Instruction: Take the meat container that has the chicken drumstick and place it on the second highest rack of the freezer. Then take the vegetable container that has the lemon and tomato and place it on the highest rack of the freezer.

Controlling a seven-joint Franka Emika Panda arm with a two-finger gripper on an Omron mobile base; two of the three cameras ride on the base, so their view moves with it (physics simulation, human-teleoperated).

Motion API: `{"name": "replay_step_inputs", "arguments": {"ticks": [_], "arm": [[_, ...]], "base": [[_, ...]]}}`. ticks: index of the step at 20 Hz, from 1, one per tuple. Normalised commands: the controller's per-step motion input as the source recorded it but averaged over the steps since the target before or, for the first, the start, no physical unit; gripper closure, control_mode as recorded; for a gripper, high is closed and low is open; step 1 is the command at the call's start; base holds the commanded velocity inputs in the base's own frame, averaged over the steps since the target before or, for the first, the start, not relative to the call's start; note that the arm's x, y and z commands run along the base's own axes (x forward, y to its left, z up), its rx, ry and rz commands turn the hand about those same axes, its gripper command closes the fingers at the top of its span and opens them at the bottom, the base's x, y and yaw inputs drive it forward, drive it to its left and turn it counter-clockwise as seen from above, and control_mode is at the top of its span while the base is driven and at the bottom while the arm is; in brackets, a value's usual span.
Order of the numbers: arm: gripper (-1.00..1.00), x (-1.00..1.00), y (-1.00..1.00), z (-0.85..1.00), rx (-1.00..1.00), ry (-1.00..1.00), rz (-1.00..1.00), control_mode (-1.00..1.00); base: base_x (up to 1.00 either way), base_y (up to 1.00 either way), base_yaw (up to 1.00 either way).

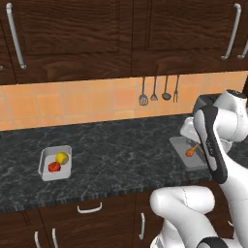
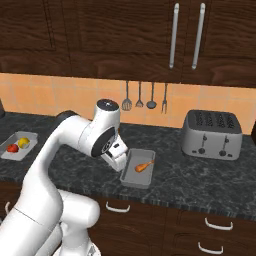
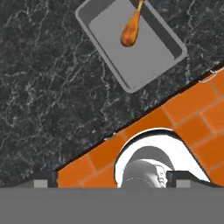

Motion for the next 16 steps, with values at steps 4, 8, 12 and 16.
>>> {"name": "replay_step_inputs", "arguments": {"ticks": [4, 8, 12, 16], "arm": [[-1.0, -0.01, -0.75, -0.65, 0.18, 0.27, -0.51, -1.0], [-1.0, -0.07, -0.57, -0.58, 0.08, 0.13, -0.26, -1.0], [-1.0, 0.22, -0.47, -0.54, 0.06, 0.12, -0.17, -1.0], [-1.0, 0.46, -0.38, -0.52, 0.06, 0.01, -0.1, -1.0]], "base": [[0.0, 0.0, 0.0], [0.0, 0.0, 0.0], [0.0, 0.0, 0.0], [0.0, 0.0, 0.0]]}}
